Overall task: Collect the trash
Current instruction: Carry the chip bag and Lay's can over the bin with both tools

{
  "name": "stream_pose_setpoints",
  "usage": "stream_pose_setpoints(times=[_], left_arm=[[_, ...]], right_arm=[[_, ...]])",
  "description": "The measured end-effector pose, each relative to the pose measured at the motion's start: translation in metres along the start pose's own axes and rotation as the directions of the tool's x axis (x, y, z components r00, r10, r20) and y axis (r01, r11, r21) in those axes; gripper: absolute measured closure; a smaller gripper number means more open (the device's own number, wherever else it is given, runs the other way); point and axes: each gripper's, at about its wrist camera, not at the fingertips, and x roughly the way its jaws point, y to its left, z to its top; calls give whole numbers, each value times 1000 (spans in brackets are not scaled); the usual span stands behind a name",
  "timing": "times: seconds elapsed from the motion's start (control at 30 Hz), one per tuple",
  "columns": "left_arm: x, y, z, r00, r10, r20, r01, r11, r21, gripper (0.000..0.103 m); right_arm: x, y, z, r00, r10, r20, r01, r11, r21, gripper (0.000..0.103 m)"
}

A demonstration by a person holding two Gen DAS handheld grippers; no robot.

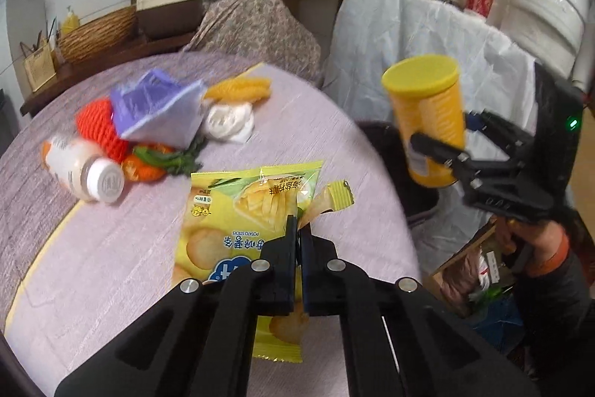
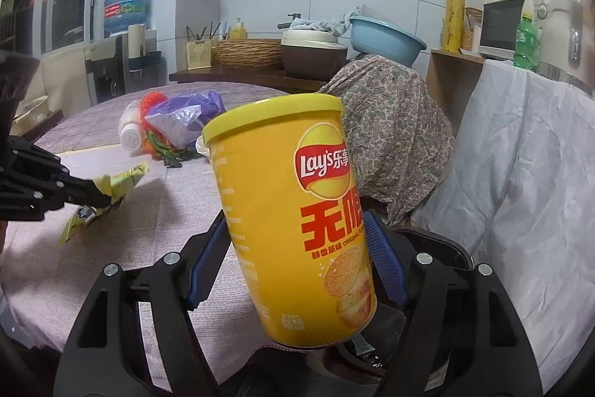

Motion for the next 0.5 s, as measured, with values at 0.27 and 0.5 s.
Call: stream_pose_setpoints(times=[0.27,0.5], left_arm=[[19,-42,51,985,-162,58,160,986,41,100],[71,-104,102,954,-298,31,296,953,71,100]], right_arm=[[-7,-39,-8,977,-212,-10,212,974,81,31],[-22,-102,-27,921,-386,-60,390,908,154,31]])
